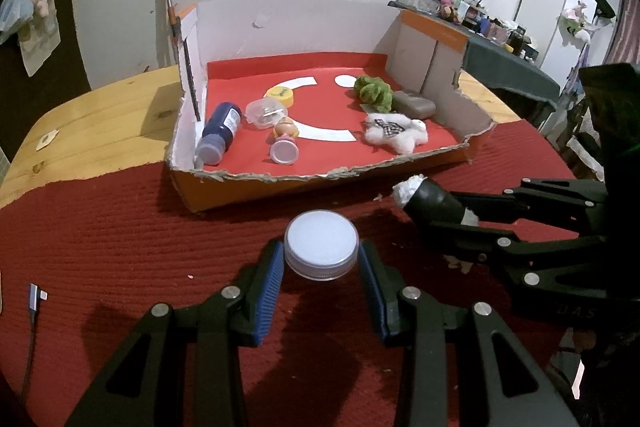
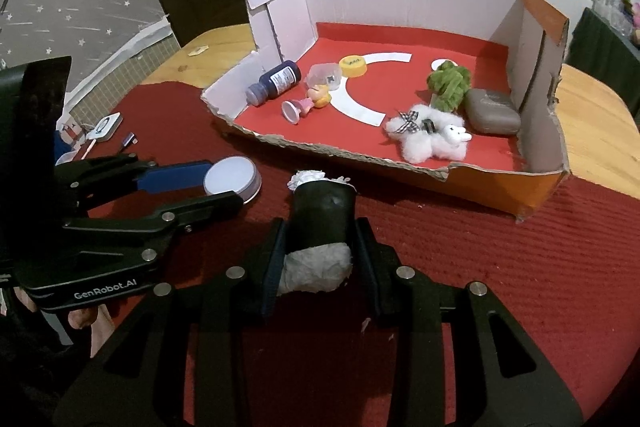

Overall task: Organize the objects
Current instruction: 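Carry the white jar and black-and-white plush up over the box wall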

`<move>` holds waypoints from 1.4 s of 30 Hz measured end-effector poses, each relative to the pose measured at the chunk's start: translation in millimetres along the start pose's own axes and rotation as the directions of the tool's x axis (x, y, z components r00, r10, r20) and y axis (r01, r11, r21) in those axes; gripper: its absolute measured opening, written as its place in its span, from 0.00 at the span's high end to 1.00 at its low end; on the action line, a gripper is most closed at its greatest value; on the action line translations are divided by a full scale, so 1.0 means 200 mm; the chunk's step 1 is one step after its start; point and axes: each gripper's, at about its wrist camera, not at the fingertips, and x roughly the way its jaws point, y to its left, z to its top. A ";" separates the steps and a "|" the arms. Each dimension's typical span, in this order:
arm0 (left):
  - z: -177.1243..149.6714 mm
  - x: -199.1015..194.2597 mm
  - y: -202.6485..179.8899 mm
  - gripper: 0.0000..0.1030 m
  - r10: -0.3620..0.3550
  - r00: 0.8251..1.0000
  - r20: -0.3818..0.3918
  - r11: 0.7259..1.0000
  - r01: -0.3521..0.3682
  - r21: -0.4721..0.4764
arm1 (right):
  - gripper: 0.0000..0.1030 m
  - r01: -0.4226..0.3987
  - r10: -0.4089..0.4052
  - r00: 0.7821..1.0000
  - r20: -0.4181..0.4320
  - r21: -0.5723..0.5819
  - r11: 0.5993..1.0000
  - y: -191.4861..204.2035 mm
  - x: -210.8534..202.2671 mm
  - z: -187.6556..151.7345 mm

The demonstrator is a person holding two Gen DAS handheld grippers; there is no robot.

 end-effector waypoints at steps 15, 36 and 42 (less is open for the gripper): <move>0.02 -0.09 -0.02 0.61 -0.036 0.999 0.031 0.999 0.036 0.005 | 0.68 -0.070 0.070 0.997 0.034 -0.001 0.998 0.04 -0.09 0.02; 0.32 -0.04 0.00 0.61 -0.072 0.996 0.043 0.997 0.072 0.007 | 0.68 -0.098 0.096 0.995 0.039 0.061 0.993 -0.15 -0.12 0.26; 0.37 0.05 0.01 0.61 -0.098 0.995 -0.020 0.995 0.098 0.013 | 0.68 -0.093 0.093 0.996 -0.002 0.061 0.994 -0.19 -0.06 0.31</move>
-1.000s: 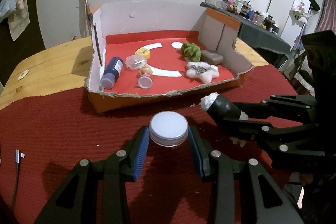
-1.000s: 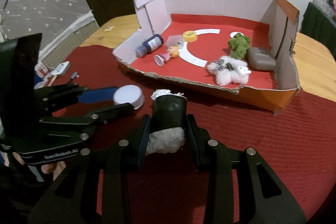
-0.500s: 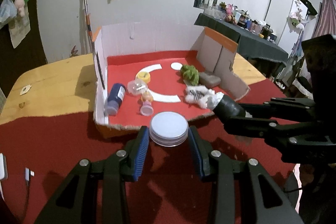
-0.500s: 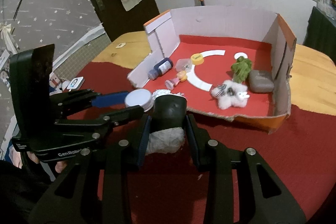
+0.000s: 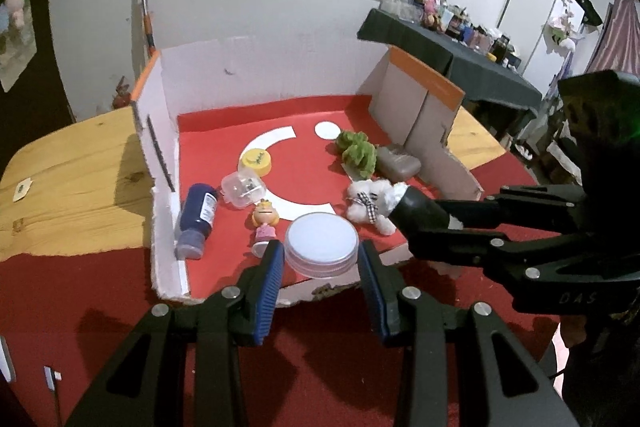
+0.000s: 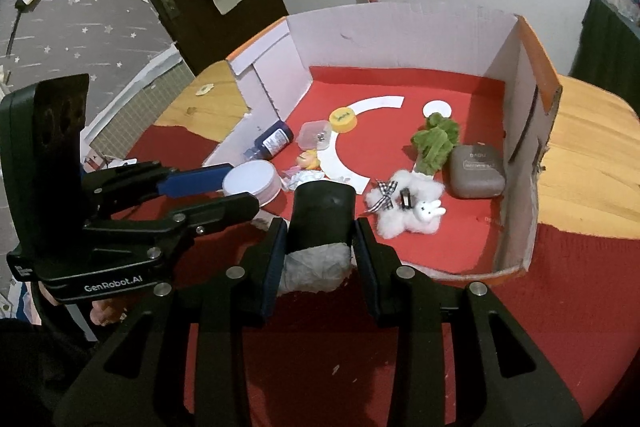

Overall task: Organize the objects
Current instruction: 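Carry the white jar and black-and-white plush up over the box wall, then lower the white jar and black-and-white plush toward the box floor with both tools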

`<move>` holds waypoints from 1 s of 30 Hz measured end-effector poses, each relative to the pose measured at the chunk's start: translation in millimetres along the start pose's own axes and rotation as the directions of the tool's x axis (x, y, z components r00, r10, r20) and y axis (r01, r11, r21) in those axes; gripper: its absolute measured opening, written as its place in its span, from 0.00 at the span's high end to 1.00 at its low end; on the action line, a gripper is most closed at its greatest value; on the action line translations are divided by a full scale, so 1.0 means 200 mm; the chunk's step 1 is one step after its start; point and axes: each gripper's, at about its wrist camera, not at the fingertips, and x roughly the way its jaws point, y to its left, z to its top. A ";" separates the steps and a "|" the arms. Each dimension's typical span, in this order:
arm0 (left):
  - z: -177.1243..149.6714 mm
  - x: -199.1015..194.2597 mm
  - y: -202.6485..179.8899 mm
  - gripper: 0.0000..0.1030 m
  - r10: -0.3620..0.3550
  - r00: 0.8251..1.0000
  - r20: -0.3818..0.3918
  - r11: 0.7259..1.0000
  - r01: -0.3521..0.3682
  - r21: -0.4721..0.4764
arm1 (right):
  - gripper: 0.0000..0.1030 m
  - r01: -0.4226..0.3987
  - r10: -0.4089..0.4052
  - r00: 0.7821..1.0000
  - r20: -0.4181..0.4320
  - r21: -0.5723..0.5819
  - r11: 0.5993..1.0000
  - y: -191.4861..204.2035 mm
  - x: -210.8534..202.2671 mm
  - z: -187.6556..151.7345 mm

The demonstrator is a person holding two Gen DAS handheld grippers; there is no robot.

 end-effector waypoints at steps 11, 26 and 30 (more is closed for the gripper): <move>0.02 0.17 0.05 0.61 -0.024 0.994 -0.107 1.000 0.023 -0.006 | 0.68 -0.004 0.004 0.997 -0.072 -0.008 1.000 -0.04 0.11 0.07; 0.04 0.26 0.15 0.61 0.063 0.991 -0.118 0.997 -0.067 -0.031 | 0.68 -0.031 0.032 0.989 -0.146 0.006 0.999 -0.06 0.25 0.09; 0.03 0.27 0.15 0.61 0.075 0.991 -0.114 0.997 -0.078 -0.021 | 0.68 -0.015 0.016 0.986 -0.167 0.007 1.000 -0.07 0.30 0.09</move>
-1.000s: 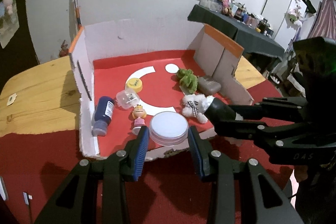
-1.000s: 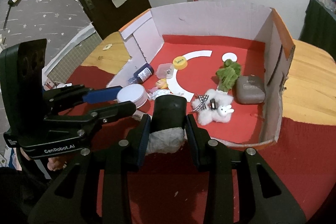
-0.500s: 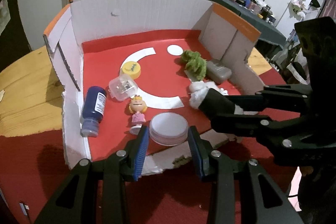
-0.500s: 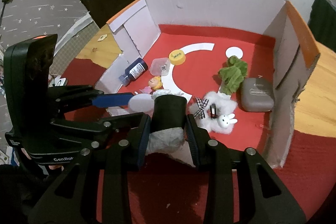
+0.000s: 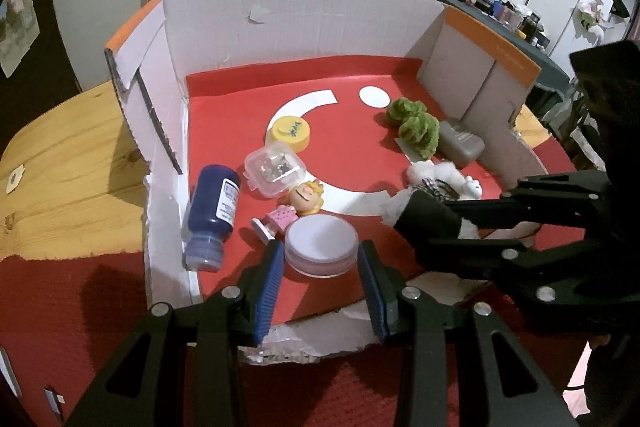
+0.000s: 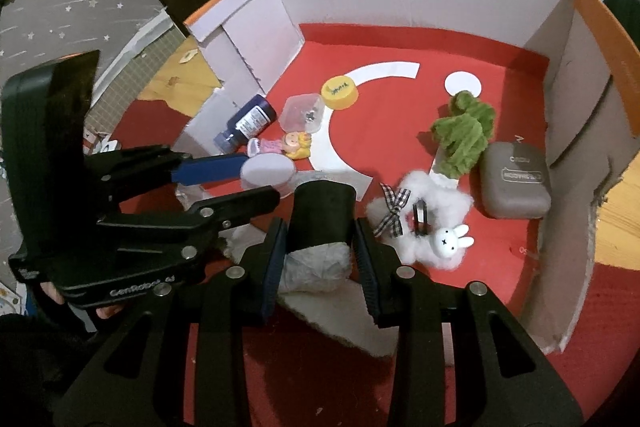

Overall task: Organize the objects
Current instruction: 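Lower the white jar and black-and-white plush toward the box floor with both tools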

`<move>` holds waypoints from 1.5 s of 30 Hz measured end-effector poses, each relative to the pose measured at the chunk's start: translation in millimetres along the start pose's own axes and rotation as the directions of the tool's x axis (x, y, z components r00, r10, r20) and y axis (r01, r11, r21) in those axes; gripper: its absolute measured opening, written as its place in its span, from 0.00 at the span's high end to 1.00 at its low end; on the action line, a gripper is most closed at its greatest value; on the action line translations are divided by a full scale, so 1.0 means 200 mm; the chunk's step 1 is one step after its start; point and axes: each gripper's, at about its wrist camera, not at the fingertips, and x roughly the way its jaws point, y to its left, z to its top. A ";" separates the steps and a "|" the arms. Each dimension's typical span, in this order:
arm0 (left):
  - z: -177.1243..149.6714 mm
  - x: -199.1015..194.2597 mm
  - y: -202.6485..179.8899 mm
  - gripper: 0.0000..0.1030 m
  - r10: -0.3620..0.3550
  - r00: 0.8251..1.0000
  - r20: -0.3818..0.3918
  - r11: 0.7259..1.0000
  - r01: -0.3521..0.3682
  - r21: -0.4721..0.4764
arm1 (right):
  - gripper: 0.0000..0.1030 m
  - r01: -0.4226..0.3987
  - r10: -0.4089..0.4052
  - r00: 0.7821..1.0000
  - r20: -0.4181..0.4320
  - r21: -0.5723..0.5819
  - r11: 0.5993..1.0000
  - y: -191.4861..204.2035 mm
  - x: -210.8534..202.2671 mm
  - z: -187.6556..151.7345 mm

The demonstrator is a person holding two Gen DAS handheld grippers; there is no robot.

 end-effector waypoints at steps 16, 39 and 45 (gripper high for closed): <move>0.00 0.04 -0.02 0.61 -0.001 1.000 -0.006 1.000 0.001 0.008 | 0.68 0.128 -0.128 0.992 -0.005 0.012 0.992 -0.11 0.03 0.00; 0.01 0.05 -0.02 0.61 0.002 1.000 0.004 1.000 -0.002 0.003 | 0.68 0.133 -0.133 0.991 0.014 0.010 0.991 -0.11 0.03 -0.01; 0.00 0.05 -0.03 0.61 0.004 1.000 0.014 1.000 -0.004 0.002 | 0.68 0.130 -0.130 0.991 0.022 0.013 0.991 -0.10 0.03 -0.02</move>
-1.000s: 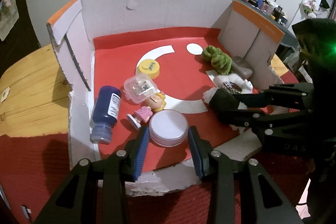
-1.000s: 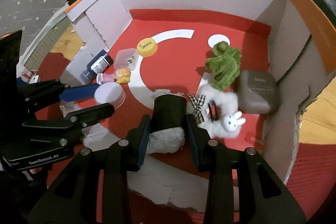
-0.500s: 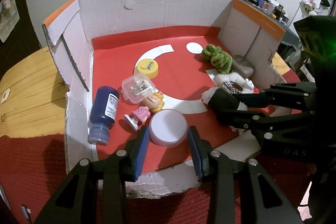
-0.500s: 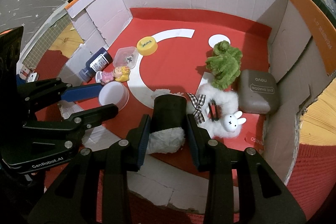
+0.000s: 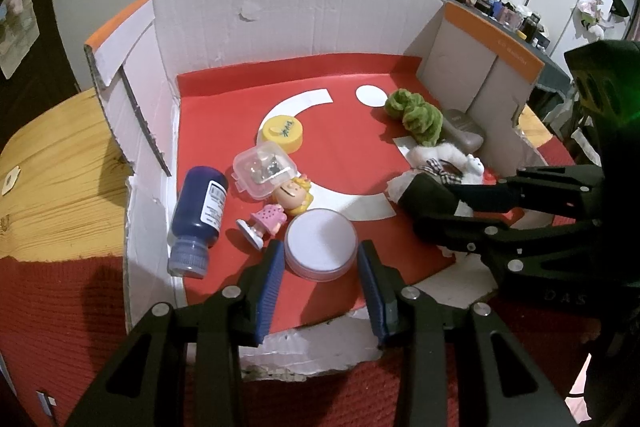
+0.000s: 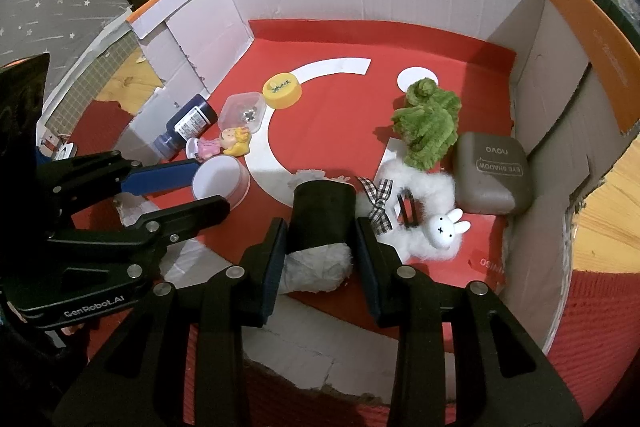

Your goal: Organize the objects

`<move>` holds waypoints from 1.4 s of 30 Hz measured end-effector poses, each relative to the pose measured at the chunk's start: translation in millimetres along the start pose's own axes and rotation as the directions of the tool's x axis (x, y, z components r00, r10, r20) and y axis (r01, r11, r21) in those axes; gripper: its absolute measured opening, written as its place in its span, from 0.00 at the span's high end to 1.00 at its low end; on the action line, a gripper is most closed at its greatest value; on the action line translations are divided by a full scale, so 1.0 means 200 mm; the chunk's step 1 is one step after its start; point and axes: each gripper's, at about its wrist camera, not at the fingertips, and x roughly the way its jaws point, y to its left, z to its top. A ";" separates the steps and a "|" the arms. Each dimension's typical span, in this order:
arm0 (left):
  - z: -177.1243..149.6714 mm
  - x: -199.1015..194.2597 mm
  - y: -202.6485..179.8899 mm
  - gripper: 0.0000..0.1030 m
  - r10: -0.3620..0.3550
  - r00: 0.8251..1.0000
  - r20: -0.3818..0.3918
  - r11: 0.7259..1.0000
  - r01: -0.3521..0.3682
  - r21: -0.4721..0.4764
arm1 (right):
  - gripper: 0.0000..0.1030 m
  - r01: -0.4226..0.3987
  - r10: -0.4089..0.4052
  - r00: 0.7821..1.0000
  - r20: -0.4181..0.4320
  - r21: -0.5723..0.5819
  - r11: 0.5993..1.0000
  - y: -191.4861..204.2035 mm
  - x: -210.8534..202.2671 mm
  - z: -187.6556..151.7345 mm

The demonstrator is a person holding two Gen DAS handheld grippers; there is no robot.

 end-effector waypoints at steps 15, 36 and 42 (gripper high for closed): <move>-0.02 -0.06 -0.03 0.61 0.012 0.999 0.039 1.000 -0.013 0.009 | 0.55 -0.001 0.001 0.999 0.040 -0.003 1.000 0.03 -0.06 -0.03; -0.12 -0.20 -0.05 0.37 0.094 0.986 0.139 0.996 -0.094 -0.012 | 0.39 0.051 -0.061 0.979 0.193 0.057 0.997 0.07 -0.22 -0.15; -0.15 -0.24 -0.06 0.28 0.122 0.977 0.176 0.993 -0.120 -0.020 | 0.32 0.080 -0.098 0.966 0.237 0.084 0.993 0.09 -0.26 -0.19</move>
